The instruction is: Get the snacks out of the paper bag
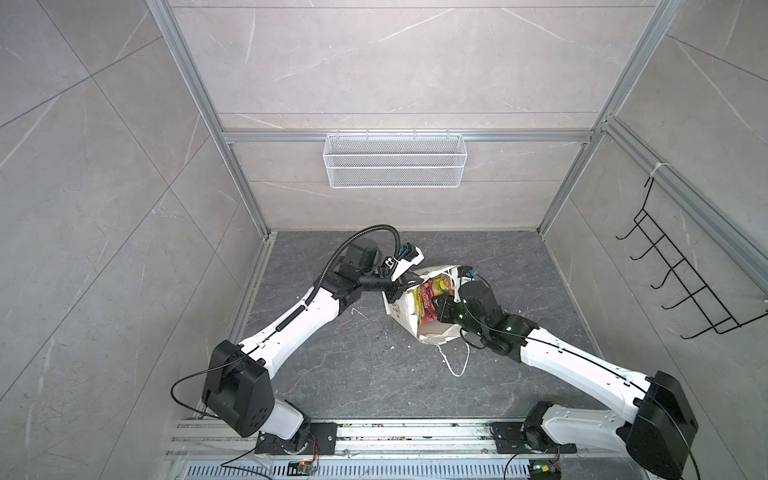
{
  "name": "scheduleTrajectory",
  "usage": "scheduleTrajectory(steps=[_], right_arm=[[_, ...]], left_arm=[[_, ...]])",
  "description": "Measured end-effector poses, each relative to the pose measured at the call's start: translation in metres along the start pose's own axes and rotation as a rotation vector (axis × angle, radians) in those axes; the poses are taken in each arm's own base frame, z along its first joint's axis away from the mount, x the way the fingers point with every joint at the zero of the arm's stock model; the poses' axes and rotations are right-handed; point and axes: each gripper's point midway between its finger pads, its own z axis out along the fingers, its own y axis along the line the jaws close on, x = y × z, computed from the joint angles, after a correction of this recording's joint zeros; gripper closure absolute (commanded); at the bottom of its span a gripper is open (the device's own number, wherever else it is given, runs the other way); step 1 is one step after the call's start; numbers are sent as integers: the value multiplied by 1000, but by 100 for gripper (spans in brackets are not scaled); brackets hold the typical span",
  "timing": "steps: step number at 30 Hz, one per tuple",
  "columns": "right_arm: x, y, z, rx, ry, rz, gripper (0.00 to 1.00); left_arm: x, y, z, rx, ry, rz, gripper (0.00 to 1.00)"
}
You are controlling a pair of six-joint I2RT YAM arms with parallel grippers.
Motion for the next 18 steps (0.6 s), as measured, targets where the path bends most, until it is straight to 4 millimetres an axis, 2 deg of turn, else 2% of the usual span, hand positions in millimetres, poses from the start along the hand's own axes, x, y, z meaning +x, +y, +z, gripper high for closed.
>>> scheduleTrajectory(steps=[5, 13, 18], right_arm=[[-4, -5, 2, 58, 11, -18, 75], [12, -25, 12, 155, 69, -53, 71], [12, -34, 10, 205, 78, -77, 65]], left_arm=[[2, 0, -3, -20, 1, 5, 100], [2, 1, -3, -27, -5, 5, 100], [2, 1, -3, -27, -5, 3, 100]])
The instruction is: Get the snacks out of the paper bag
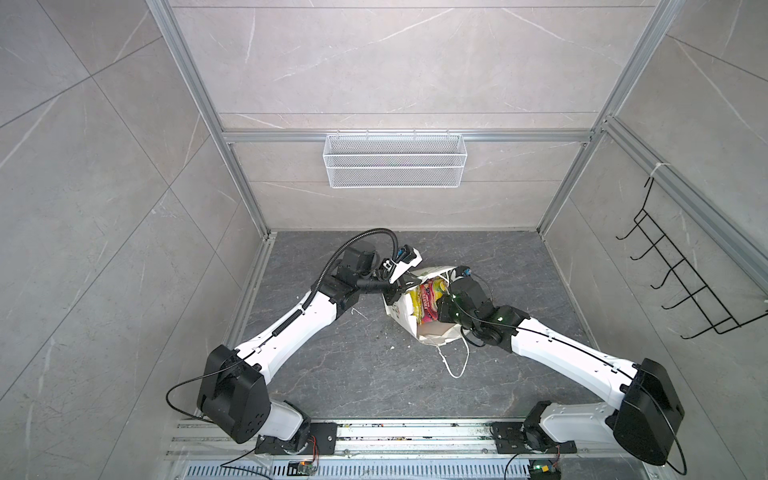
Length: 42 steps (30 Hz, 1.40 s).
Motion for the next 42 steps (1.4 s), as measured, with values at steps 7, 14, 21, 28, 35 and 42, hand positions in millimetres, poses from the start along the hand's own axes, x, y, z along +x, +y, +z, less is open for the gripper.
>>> scheduleTrajectory(steps=[7, 14, 21, 28, 35, 42], right_arm=[[-5, -8, -3, 59, -9, -22, 56], [-3, -15, 8, 119, 0, -38, 51], [2, -15, 25, 148, 25, -50, 51], [5, -12, 37, 143, 41, -69, 72], [1, 5, 39, 59, 32, -82, 94], [-10, 13, 23, 3, -7, -87, 84]], left_arm=[[0, 0, 0, -2, -3, 2, 100], [0, 1, 0, -3, -5, 4, 100], [0, 1, 1, -3, -6, 5, 100], [0, 0, 0, -3, -8, 7, 100], [1, -1, 0, -6, -15, 12, 100], [1, 0, 0, -10, -23, 12, 100]])
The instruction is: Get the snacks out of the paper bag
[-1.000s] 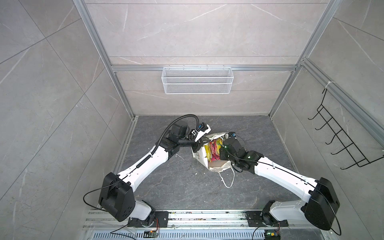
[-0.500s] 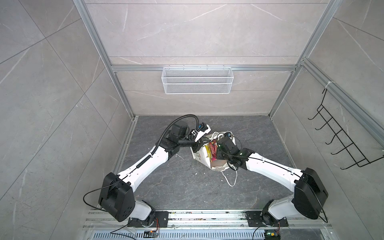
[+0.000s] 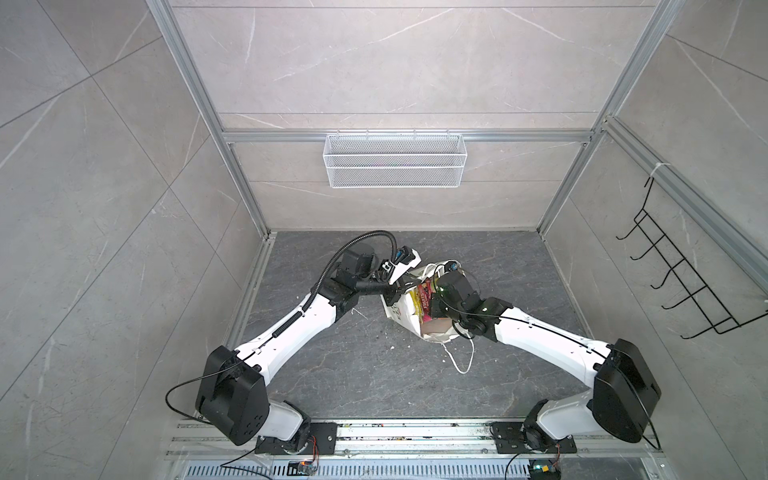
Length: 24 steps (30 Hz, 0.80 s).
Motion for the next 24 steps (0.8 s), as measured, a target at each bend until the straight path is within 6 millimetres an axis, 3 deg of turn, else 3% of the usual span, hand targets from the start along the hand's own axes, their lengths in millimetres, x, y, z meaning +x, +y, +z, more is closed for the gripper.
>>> scheduleTrajectory(steps=[8, 15, 20, 24], right_arm=[[-9, -28, -10, 115, -22, 2, 52], [-8, -46, 1, 165, -2, 24, 39], [-1, -43, 13, 155, 28, 15, 40], [-1, -33, 31, 122, 48, 8, 60]], left_arm=[[-1, 3, 0, -16, -6, 5, 100], [0, 3, 0, -16, -3, 2, 100], [0, 3, 0, -16, -3, 2, 100], [1, 3, 1, -15, 2, -2, 100]])
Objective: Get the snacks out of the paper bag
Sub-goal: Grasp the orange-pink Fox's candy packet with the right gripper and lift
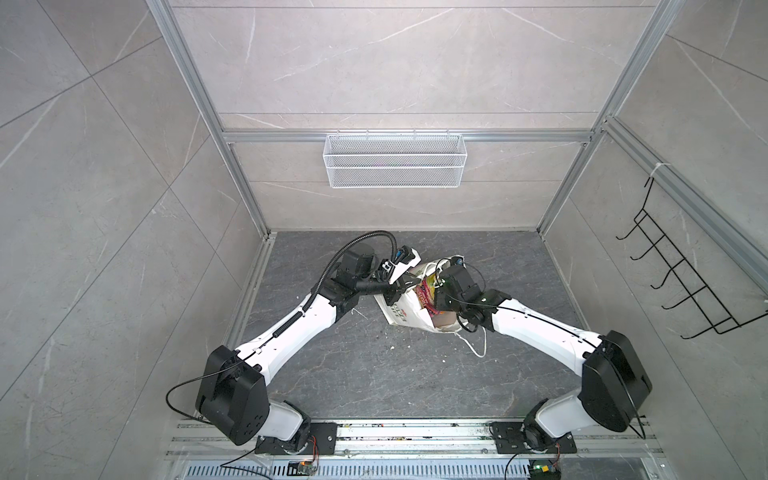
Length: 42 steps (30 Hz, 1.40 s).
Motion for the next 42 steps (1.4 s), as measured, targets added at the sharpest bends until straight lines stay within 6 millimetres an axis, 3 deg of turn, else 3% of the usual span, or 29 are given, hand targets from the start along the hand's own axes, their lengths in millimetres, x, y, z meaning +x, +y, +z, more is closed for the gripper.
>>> scheduleTrajectory(steps=[5, 13, 23, 29, 37, 42], right_arm=[[0, 4, 3, -29, 9, -6, 84], [-12, 17, -26, -140, -35, -10, 95], [-29, 14, -68, -197, -132, -8, 96], [-26, 10, -87, -230, -160, -52, 94], [-37, 1, -141, -292, -289, -79, 93], [-41, -14, -163, -268, -360, -84, 93]], left_arm=[[1, 0, 0, 1, 4, -3, 100], [1, 1, 0, -6, 3, -1, 100], [0, 3, 0, -19, -1, -2, 100], [0, 8, 0, -45, 1, -5, 100], [0, 14, 1, -80, -7, -5, 100], [0, 18, 1, -101, -9, -9, 100]])
